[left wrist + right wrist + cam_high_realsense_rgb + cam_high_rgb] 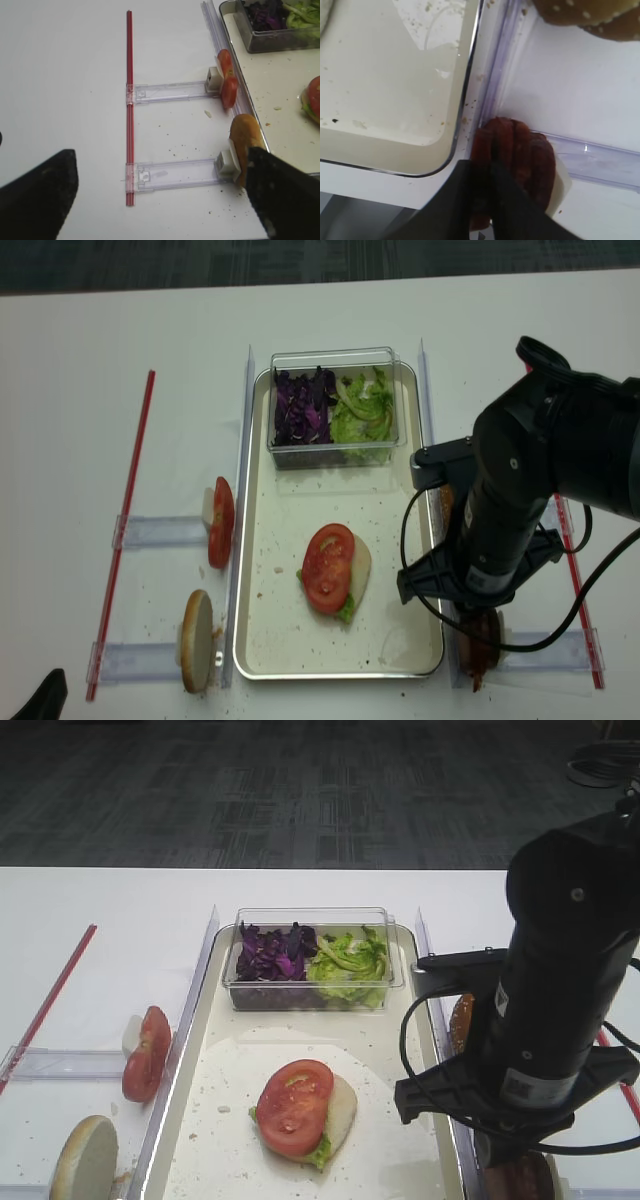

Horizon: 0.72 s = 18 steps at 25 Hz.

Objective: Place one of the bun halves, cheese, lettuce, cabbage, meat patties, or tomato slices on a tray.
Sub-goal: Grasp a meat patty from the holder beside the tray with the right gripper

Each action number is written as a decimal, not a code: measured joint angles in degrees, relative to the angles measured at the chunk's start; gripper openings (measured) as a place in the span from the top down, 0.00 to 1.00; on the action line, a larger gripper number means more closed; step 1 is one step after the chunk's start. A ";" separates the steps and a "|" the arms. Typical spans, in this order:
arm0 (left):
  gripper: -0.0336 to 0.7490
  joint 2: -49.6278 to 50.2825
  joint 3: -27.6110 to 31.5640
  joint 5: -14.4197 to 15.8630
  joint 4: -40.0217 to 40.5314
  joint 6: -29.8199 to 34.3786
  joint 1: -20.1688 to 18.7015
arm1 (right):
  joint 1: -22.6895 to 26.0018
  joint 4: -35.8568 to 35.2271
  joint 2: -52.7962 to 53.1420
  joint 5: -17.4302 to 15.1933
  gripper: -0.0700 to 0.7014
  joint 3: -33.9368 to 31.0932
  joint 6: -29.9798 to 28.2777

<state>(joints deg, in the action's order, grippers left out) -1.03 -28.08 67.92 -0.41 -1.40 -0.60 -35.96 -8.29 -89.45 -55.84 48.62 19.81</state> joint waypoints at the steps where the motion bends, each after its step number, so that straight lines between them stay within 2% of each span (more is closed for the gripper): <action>1: 0.17 0.00 0.00 0.00 0.00 0.00 0.00 | 0.00 -0.01 0.00 -0.04 0.74 0.00 0.00; 18: 0.17 0.00 0.00 0.00 0.00 0.00 0.00 | 0.00 0.42 0.00 -1.00 0.75 0.00 0.00</action>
<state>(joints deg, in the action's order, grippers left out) -1.03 -28.08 67.92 -0.41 -1.40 -0.60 -35.96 -7.87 -89.45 -56.83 48.62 19.81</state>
